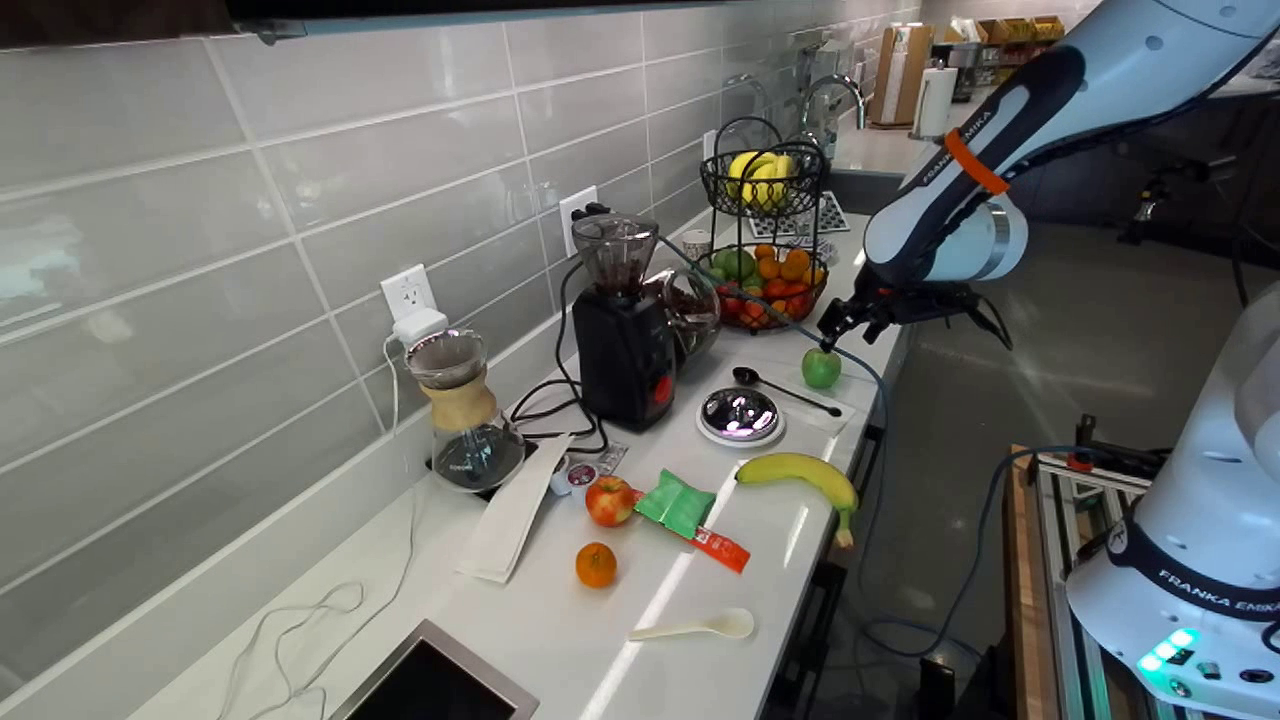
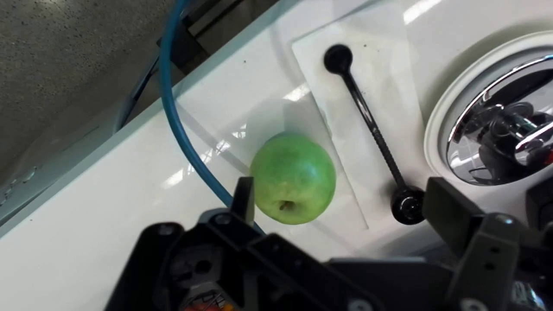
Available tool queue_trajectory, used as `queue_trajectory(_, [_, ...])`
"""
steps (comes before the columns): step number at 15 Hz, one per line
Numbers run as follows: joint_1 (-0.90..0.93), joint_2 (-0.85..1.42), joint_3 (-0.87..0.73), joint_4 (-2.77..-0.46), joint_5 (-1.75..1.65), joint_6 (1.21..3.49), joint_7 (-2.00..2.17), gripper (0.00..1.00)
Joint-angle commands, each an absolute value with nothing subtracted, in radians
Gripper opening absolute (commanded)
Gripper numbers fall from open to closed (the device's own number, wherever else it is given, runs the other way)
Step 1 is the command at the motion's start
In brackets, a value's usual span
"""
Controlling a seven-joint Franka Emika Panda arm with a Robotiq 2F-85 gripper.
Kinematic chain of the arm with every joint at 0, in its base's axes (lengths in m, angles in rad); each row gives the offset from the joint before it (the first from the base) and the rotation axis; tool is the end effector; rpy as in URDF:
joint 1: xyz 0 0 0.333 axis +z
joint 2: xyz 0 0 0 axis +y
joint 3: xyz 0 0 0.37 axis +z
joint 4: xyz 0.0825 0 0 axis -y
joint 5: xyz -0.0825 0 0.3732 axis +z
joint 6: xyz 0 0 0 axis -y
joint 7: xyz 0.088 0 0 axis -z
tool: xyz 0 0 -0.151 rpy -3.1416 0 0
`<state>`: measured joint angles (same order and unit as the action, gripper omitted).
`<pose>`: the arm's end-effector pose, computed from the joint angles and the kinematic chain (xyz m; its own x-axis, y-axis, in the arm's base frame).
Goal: Put the apple on the bottom rack
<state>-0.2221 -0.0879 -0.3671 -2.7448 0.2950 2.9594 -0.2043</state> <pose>0.3432 -0.2480 0.2949 0.7393 -0.6070 0.2914 -0.6054 -0.7887 -0.1071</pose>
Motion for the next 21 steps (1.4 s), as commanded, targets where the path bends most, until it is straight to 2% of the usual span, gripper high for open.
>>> queue_trajectory(1, [-0.167,0.009,-0.372,-2.701,0.417,3.017,-0.276,1.0])
queue_trajectory(11, [-0.206,0.247,-0.298,-2.563,0.515,3.092,-0.33,1.0])
queue_trajectory(21, [-0.425,0.362,-0.052,-2.467,0.583,3.185,-0.355,1.0])
